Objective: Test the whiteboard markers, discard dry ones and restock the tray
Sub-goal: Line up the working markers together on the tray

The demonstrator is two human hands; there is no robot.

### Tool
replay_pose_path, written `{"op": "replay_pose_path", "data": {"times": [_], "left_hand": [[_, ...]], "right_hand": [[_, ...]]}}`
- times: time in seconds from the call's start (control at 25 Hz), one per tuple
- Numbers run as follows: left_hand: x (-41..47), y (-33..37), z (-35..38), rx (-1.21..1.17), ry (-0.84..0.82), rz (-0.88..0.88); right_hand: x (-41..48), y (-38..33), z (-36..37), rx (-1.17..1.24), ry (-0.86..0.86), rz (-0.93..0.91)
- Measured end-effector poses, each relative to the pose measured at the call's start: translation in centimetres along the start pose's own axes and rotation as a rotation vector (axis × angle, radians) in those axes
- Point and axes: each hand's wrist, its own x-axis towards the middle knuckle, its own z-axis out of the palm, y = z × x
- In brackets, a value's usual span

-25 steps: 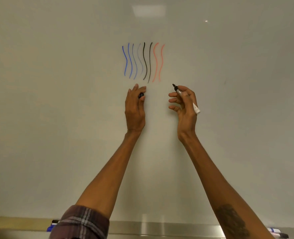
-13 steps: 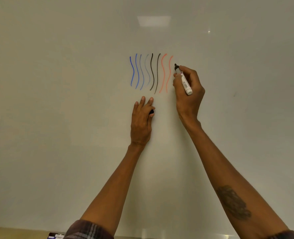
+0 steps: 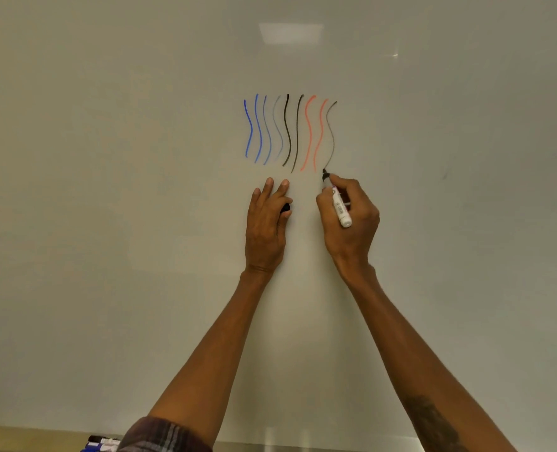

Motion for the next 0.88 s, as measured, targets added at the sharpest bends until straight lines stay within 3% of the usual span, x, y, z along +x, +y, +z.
{"op": "replay_pose_path", "data": {"times": [0.24, 0.44, 0.6, 0.68, 0.88], "left_hand": [[-0.1, 0.1, 0.0, -0.02, 0.007, -0.007], [-0.1, 0.1, -0.1, -0.012, 0.007, -0.005], [-0.1, 0.1, 0.0, -0.023, 0.002, -0.008], [-0.1, 0.2, -0.2, -0.044, -0.002, -0.022], [-0.2, 1.4, -1.4, -0.113, -0.034, -0.1]], "right_hand": [[6.5, -1.9, -0.8, 0.122, 0.137, -0.003], [6.9, -0.1, -0.7, -0.036, -0.004, -0.118], [1.5, 1.5, -1.9, -0.074, -0.021, -0.052], [-0.4, 1.5, -2.3, 0.066, -0.084, 0.076], [-3.6, 1.4, -3.0, 0.66, -0.151, 0.617]]}}
